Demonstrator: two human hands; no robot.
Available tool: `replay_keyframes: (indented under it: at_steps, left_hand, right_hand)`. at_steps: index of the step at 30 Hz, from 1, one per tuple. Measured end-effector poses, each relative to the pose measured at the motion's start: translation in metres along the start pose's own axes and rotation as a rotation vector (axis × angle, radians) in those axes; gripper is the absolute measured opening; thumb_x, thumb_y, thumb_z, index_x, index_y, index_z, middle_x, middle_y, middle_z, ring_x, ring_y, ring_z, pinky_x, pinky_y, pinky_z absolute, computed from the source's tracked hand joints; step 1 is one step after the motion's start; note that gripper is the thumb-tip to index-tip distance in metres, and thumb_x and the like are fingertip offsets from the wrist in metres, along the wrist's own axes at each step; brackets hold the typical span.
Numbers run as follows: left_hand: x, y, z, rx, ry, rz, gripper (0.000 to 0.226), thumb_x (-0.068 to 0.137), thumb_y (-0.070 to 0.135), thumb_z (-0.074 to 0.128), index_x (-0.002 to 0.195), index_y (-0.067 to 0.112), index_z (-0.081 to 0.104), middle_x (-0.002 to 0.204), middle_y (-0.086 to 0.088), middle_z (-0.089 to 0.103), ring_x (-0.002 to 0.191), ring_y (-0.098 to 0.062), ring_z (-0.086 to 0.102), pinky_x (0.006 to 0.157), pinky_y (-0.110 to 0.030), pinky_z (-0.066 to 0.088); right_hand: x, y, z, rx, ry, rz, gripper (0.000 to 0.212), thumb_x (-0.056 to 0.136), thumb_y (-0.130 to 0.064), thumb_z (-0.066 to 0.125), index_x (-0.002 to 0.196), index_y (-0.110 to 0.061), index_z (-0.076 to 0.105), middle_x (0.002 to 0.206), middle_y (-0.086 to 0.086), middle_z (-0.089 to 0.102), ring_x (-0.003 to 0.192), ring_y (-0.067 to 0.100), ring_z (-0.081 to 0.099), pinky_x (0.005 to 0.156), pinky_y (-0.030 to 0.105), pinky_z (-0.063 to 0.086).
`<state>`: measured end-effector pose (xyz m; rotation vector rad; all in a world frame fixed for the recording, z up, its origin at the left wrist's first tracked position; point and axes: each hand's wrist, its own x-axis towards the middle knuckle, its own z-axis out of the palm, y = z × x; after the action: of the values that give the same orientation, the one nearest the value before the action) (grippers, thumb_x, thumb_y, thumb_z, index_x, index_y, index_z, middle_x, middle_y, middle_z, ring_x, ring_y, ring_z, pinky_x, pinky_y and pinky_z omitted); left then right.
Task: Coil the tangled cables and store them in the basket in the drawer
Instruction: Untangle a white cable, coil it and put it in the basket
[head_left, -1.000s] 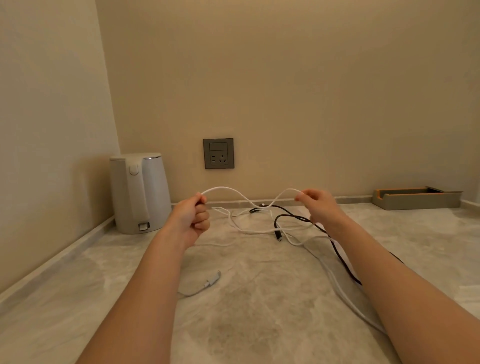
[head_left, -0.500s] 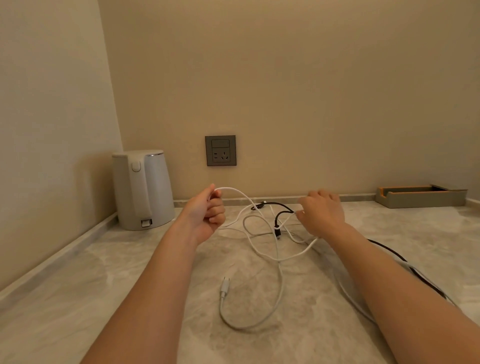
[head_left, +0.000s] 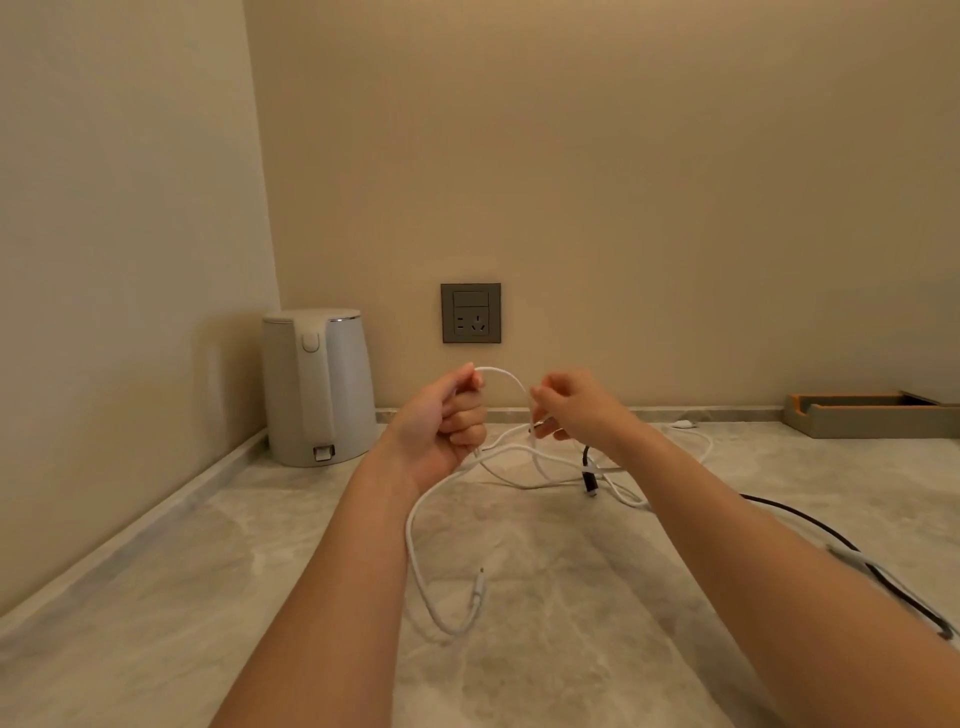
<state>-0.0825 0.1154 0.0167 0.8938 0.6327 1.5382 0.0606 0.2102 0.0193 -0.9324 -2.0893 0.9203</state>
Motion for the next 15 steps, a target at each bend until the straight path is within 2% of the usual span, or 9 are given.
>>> replay_keyframes:
  at_steps: [2,4,7,8,9,11,13,15]
  left_hand:
    - [-0.001,0.000,0.003,0.078,-0.016,-0.020,0.035,0.102,0.024,0.032,0.073,0.010,0.046,0.038,0.010,0.024,0.029,-0.002,0.023,0.033,-0.014,0.018]
    - [-0.001,0.001,0.004,0.104,-0.015,-0.026,0.036,0.102,0.024,0.032,0.073,0.010,0.047,0.038,0.010,0.024,0.030,-0.001,0.022,0.033,-0.014,0.018]
    - [-0.001,0.001,0.003,0.085,0.037,-0.018,0.036,0.103,0.024,0.030,0.073,0.011,0.045,0.038,0.010,0.024,0.029,-0.001,0.022,0.032,-0.014,0.018]
    - [0.001,0.001,0.002,0.065,0.065,-0.018,0.036,0.103,0.024,0.030,0.073,0.011,0.045,0.037,0.010,0.025,0.028,-0.001,0.022,0.031,-0.014,0.018]
    - [0.002,0.002,0.000,0.040,0.100,-0.016,0.036,0.103,0.025,0.030,0.073,0.011,0.045,0.037,0.010,0.025,0.028,-0.001,0.023,0.030,-0.014,0.019]
    - [0.002,0.002,-0.004,-0.012,0.168,0.004,0.036,0.104,0.026,0.030,0.074,0.011,0.044,0.036,0.008,0.026,0.027,-0.002,0.023,0.030,-0.014,0.019]
    - [0.002,0.003,-0.006,-0.046,0.220,0.045,0.037,0.104,0.027,0.029,0.075,0.012,0.045,0.036,0.009,0.027,0.027,-0.003,0.023,0.030,-0.014,0.019]
    - [0.000,0.005,-0.007,-0.045,0.249,0.068,0.037,0.104,0.028,0.029,0.075,0.012,0.045,0.037,0.009,0.028,0.028,-0.003,0.023,0.031,-0.014,0.019]
  right_hand:
    - [-0.003,-0.004,0.001,0.091,-0.053,0.026,0.020,0.101,-0.021,0.040,0.089,-0.015,0.055,0.081,0.003,0.066,0.069,0.016,0.063,0.065,0.027,0.049]
    - [-0.006,0.000,0.004,0.006,-0.072,0.036,0.019,0.101,-0.021,0.040,0.102,-0.014,0.058,0.083,-0.001,0.063,0.073,0.012,0.059,0.069,0.028,0.047]
    - [-0.014,0.003,0.004,-0.165,0.246,-0.142,0.010,0.094,-0.015,0.051,0.095,-0.015,0.060,0.073,-0.003,0.055,0.063,0.007,0.048,0.064,0.025,0.042]
    - [-0.020,-0.001,0.003,-0.183,0.319,-0.237,0.008,0.092,-0.012,0.054,0.090,-0.015,0.061,0.066,-0.004,0.053,0.057,0.004,0.044,0.059,0.021,0.039]
    - [-0.024,-0.007,0.002,-0.191,0.325,-0.325,0.008,0.091,-0.012,0.056,0.086,-0.015,0.062,0.061,-0.004,0.051,0.051,0.002,0.041,0.055,0.018,0.036]
    - [-0.035,-0.019,0.004,-0.247,0.202,-0.442,0.010,0.091,-0.018,0.059,0.085,-0.015,0.067,0.056,-0.001,0.053,0.047,0.005,0.039,0.053,0.022,0.036]
    - [-0.044,-0.027,0.010,-0.374,-0.001,-0.433,0.016,0.092,-0.030,0.058,0.096,-0.018,0.069,0.055,-0.001,0.055,0.048,0.009,0.043,0.056,0.028,0.038]
    - [-0.047,-0.029,0.020,-0.613,-0.125,-0.393,0.024,0.092,-0.040,0.055,0.098,-0.021,0.067,0.058,-0.008,0.052,0.052,0.008,0.045,0.053,0.027,0.036]
